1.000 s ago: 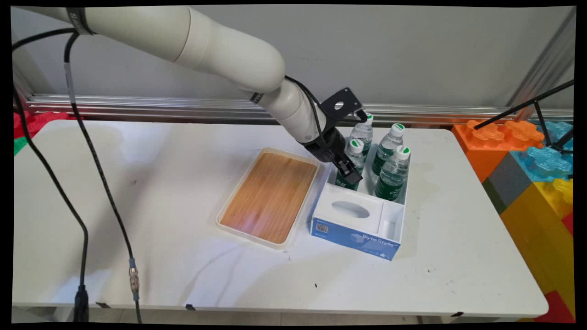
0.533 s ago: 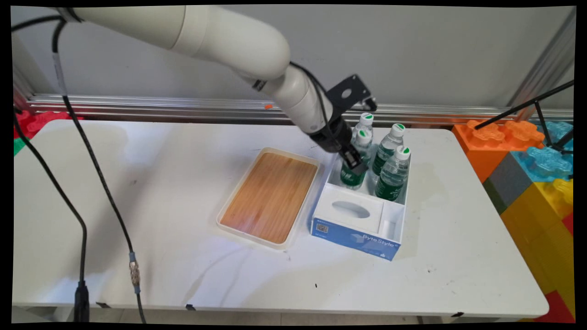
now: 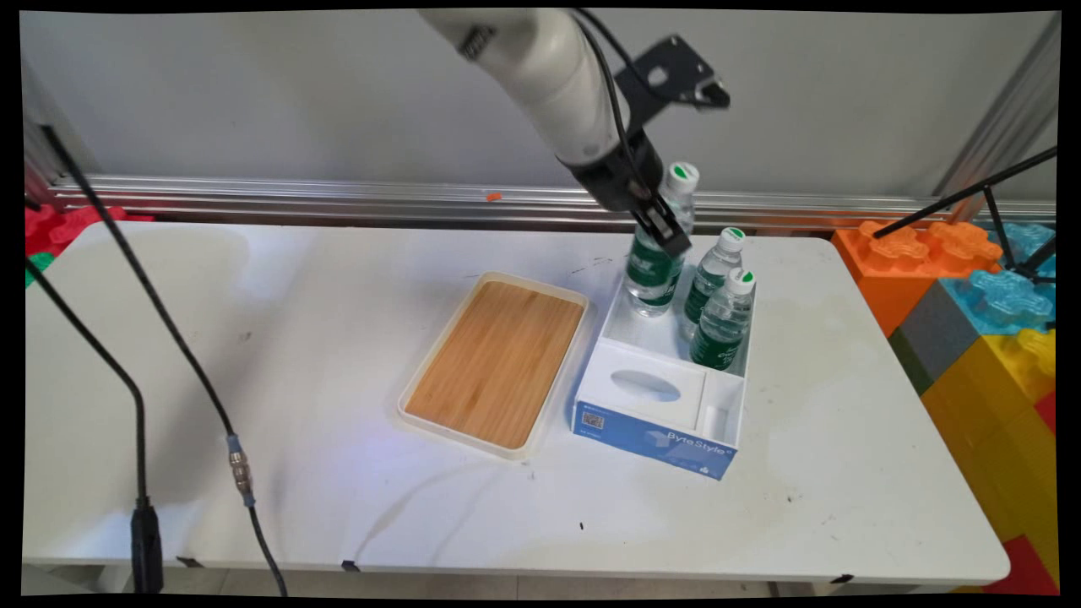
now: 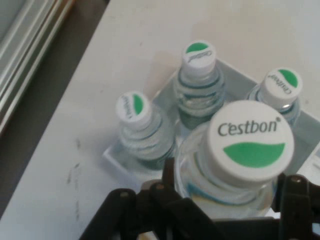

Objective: Place the picked object on the tray

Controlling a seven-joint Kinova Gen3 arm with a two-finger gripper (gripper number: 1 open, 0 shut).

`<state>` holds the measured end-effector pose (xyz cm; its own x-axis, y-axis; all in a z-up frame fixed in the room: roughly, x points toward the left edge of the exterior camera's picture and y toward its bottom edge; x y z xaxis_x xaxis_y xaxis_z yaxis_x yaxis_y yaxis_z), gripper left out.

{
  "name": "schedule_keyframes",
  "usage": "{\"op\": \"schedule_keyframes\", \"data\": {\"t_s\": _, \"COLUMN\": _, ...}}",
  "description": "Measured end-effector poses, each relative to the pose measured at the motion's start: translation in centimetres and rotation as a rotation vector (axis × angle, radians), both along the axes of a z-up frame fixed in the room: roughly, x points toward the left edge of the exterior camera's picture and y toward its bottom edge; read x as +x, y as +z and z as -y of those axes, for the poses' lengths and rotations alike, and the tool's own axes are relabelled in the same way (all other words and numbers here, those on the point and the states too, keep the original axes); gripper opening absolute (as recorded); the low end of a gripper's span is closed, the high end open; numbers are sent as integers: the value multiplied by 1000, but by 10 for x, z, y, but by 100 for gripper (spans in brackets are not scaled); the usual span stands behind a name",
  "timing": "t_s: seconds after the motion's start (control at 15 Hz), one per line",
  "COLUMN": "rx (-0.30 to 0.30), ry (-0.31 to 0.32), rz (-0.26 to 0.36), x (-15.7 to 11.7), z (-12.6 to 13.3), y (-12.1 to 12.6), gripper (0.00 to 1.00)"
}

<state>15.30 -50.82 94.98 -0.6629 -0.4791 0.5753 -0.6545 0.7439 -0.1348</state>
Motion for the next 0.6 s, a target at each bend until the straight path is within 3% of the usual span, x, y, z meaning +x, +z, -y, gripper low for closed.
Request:
{"op": "schedule_keyframes", "data": {"t_s": 0.27, "rx": 6, "ry": 46, "rz": 19, "x": 23, "z": -10, "y": 26, "gripper": 0}}
{"op": "schedule_keyframes", "data": {"t_s": 0.6, "rx": 10, "ry": 75, "rz": 13, "x": 72, "z": -13, "y": 30, "gripper": 0}}
